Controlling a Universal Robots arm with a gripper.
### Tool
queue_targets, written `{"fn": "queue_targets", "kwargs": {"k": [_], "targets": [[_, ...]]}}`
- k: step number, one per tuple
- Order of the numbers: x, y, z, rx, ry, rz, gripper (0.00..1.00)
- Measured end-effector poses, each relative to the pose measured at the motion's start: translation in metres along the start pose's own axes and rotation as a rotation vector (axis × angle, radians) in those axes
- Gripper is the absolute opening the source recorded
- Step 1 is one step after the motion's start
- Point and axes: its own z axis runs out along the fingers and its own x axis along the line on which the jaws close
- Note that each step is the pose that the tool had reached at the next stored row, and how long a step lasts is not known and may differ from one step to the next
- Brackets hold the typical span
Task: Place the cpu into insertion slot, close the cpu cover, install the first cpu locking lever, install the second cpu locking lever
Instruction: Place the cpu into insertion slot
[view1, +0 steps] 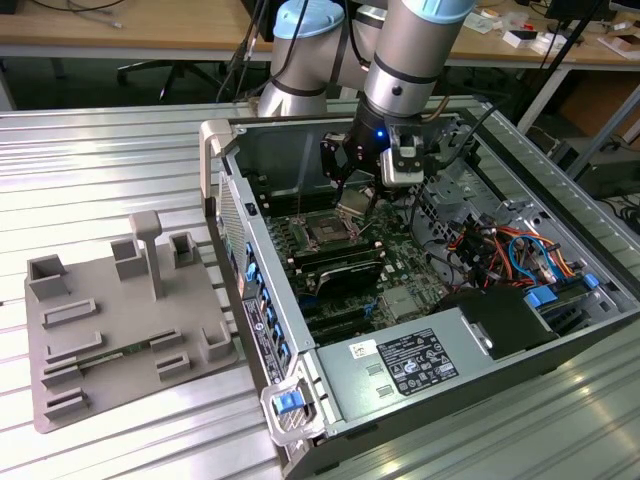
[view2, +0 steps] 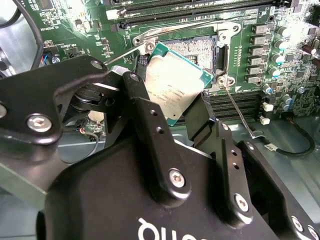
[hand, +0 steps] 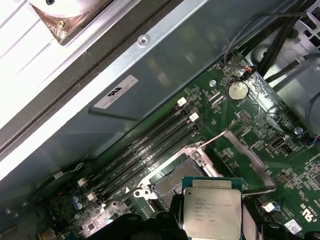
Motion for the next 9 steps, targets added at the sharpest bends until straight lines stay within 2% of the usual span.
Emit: {"fn": "queue_targets", "kwargs": {"k": [3, 9], "targets": [[0.0000, 0.0000, 0.0005, 0.0002, -0.0005, 0.019, 0.55], [0.0000, 0.0000, 0.0008, 0.0005, -0.0008, 0.030, 0.55]]}}
